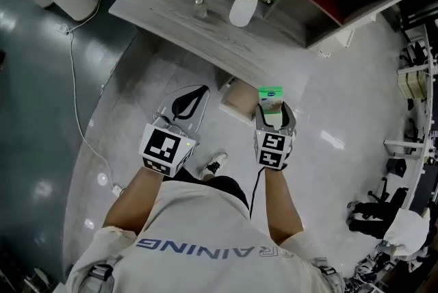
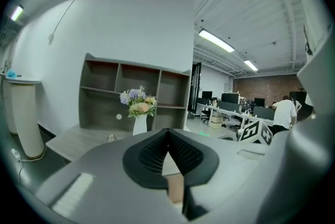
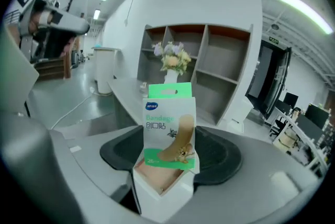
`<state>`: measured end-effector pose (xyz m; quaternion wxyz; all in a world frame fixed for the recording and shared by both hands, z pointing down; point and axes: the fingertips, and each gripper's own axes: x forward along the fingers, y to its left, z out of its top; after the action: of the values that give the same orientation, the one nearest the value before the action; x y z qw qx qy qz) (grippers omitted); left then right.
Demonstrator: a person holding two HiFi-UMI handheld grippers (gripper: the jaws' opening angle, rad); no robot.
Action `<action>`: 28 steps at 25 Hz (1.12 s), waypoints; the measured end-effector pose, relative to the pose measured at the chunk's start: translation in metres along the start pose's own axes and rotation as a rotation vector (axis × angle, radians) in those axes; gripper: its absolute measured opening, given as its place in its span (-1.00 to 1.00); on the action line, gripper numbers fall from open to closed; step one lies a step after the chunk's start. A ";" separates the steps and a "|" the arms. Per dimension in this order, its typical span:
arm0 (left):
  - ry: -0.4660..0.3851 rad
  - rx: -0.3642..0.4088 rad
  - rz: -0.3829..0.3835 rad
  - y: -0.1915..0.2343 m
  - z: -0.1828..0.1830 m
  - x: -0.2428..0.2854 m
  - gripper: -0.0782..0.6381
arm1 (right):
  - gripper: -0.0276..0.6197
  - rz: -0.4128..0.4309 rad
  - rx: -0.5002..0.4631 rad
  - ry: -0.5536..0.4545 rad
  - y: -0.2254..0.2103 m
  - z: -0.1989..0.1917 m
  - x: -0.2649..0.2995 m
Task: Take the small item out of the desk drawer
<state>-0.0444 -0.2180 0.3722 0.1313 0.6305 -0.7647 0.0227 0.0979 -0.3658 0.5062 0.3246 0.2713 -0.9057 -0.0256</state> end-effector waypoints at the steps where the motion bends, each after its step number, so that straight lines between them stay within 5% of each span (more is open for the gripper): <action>1: -0.014 0.008 -0.008 -0.004 0.010 0.001 -0.79 | 0.07 -0.001 0.018 -0.027 -0.004 0.014 -0.011; 13: -0.131 0.087 -0.075 -0.041 0.077 -0.001 -0.79 | 0.07 0.019 0.123 -0.395 -0.031 0.147 -0.123; 28: -0.131 0.090 -0.107 -0.049 0.079 -0.002 -0.79 | 0.07 -0.006 0.148 -0.416 -0.036 0.154 -0.133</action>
<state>-0.0100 -0.2414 0.2892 0.0538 0.6757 -0.7352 0.0088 0.1075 -0.3484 0.3007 0.1099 0.2862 -0.9517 -0.0154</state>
